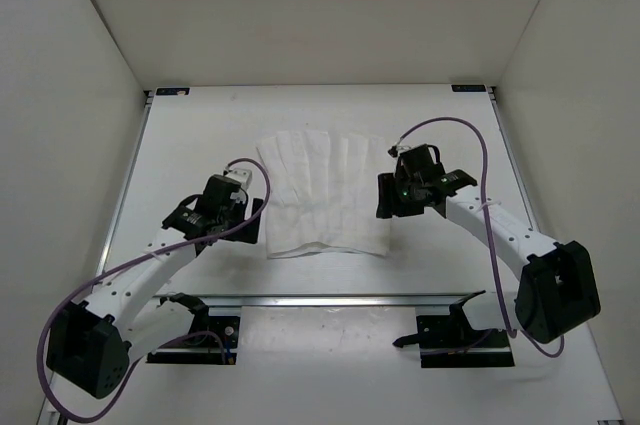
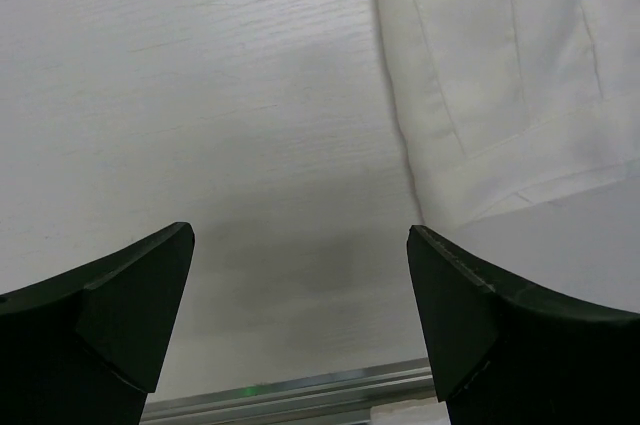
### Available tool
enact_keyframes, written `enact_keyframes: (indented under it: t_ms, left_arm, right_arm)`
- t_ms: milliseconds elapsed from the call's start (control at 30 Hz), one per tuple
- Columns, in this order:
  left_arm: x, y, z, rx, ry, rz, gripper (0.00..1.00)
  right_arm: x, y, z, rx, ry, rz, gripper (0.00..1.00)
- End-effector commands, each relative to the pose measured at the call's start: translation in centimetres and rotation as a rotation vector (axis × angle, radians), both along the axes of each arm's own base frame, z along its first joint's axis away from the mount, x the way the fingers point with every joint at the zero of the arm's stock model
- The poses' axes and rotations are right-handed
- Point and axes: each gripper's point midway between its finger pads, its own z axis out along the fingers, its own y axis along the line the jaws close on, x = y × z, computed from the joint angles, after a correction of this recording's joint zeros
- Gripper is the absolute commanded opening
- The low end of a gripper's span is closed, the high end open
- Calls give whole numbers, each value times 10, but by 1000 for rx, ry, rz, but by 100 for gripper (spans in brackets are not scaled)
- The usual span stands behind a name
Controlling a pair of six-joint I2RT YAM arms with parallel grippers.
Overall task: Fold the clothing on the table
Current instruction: Flatten the skirt out
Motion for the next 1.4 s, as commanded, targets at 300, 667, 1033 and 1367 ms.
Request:
enact_keyframes:
  t_ms: [300,667,1033,1367]
  left_arm:
    - [-7,-37,5,-169,19,-159,54]
    - [-17,-52,10,-378,4,-24,77]
    - [-30,-53,-18,-473,38,84,93]
    - [-28,-53,-41,-517,21,168,84]
  right_arm:
    - [-43,-19,-32,1,76,-115,48]
    - [-56,-5,-65,12,155,-99,43]
    - [-58,3,-87,-30,200,-69,29]
    - [-61,10,-90,-11,213,-44,15]
